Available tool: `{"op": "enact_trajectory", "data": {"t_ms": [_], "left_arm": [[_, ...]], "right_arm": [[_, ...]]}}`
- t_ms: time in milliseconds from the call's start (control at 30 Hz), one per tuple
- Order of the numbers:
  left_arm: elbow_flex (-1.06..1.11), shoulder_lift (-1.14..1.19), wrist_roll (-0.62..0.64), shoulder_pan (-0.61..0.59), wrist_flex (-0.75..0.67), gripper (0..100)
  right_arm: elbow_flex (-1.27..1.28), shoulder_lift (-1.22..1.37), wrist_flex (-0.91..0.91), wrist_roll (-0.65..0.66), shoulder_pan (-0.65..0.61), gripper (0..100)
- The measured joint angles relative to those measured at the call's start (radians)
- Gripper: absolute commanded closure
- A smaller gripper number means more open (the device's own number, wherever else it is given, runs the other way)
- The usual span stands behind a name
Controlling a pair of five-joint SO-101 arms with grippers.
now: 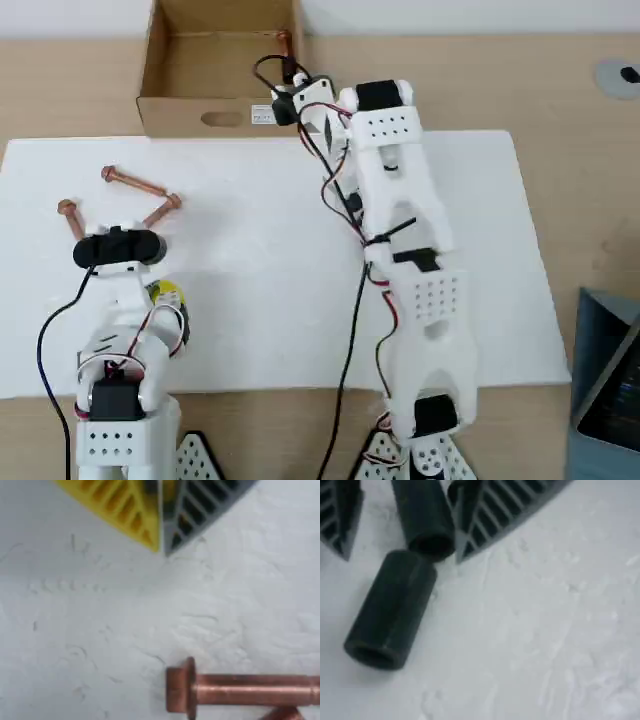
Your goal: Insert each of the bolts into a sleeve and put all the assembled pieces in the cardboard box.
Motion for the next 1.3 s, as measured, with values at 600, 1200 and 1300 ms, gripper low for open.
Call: {"op": "enact_trajectory", "data": {"t_ms": [600,1200,1300], "left_arm": [[0.0,0.0,0.0,0.0,0.0,100],[0.0,0.0,0.0,0.0,0.0,100],[0.0,0.0,0.0,0.0,0.0,100]], "right_arm": [[-0.163,0.233,0.006,-0.014,0.015,84.3],[-0.354,0.321,0.058,-0.02,0.051,98.8],[-0.423,0.324,0.061,-0.021,0.063,98.8]]}}
